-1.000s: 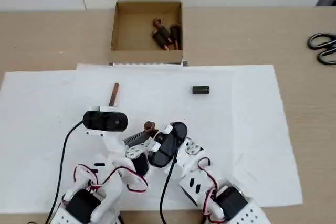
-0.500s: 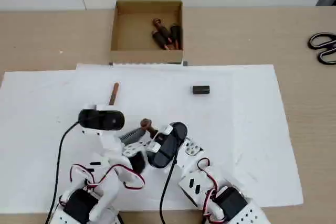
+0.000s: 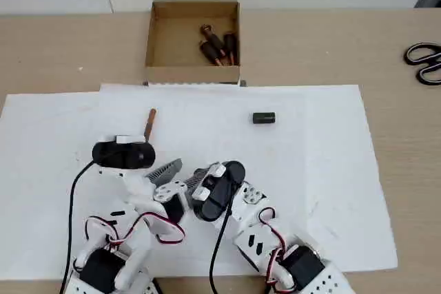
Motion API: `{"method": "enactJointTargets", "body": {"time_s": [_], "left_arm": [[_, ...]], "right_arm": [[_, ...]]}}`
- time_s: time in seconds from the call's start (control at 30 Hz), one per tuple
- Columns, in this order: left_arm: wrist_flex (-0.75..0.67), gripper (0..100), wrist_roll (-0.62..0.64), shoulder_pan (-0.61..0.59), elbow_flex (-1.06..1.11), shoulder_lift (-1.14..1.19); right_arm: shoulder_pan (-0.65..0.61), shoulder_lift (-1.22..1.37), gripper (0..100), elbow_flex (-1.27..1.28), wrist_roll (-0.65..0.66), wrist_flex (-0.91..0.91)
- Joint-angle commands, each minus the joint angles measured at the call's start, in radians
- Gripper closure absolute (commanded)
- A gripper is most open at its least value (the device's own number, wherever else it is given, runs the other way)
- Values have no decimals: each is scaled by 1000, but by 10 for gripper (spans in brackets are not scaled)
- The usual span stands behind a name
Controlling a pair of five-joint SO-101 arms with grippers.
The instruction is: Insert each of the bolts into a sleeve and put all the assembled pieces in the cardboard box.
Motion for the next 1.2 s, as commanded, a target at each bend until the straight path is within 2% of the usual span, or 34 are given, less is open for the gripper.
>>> {"method": "enactJointTargets", "body": {"time_s": [0.0, 0.1, 0.13, 0.23, 0.4, 0.57, 0.73, 0.83, 0.9, 1.17], "left_arm": [[-18, 828, -9, -54, -39, -8], [-17, 982, -78, -133, -33, -8], [-18, 1000, -101, -164, -24, -8], [-54, 994, -186, -244, 33, -8], [-163, 994, -347, -358, 117, -8], [-256, 994, -456, -396, 191, -8], [-256, 994, -474, -393, 193, -5], [-184, 994, -473, -390, 193, -2], [-118, 994, -471, -390, 191, -8], [-117, 994, -471, -394, 189, -8]], "right_arm": [[1, -10, 996, -5, 8, -28], [2, -10, 996, -5, 8, -28], [7, -10, 996, -5, 8, -30], [51, -10, 996, -5, 8, -38], [157, -10, 996, -5, 6, -153], [226, -10, 996, -12, 5, -252], [259, 1, 996, -12, 5, -397], [278, 2, 996, -8, 5, -455], [289, 2, 996, -12, 5, -463], [297, 73, 996, -115, 6, -461]]}}
